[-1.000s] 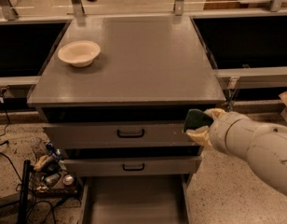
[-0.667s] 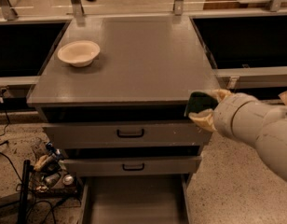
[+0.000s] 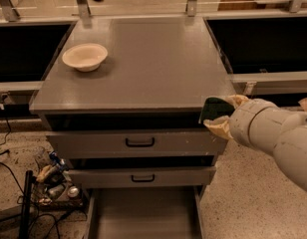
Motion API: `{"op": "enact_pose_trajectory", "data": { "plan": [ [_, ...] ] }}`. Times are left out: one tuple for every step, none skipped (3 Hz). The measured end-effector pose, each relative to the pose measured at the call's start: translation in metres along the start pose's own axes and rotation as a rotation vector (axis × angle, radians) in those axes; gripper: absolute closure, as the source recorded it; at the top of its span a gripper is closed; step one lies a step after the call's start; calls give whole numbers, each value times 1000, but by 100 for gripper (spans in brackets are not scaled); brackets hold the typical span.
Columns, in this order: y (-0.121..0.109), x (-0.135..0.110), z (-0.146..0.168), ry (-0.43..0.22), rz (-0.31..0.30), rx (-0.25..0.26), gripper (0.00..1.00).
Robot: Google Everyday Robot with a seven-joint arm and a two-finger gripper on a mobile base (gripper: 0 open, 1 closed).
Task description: Pick sponge from bottom drawer and place on counter
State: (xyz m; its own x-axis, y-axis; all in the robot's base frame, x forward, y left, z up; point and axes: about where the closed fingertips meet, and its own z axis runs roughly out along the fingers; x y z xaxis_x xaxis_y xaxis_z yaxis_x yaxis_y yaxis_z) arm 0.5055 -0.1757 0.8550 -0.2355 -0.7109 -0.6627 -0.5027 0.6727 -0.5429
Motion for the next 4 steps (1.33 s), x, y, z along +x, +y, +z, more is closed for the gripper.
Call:
{"op": "enact_pose_trajectory", "data": {
  "plan": [
    [-17, -15, 4, -18, -14, 15, 100],
    [-32, -54, 6, -54, -63, 21, 100],
    [-39, -97, 13, -85, -118, 1, 100],
    [-40, -98, 17, -86, -114, -3, 100]
  ]
}}
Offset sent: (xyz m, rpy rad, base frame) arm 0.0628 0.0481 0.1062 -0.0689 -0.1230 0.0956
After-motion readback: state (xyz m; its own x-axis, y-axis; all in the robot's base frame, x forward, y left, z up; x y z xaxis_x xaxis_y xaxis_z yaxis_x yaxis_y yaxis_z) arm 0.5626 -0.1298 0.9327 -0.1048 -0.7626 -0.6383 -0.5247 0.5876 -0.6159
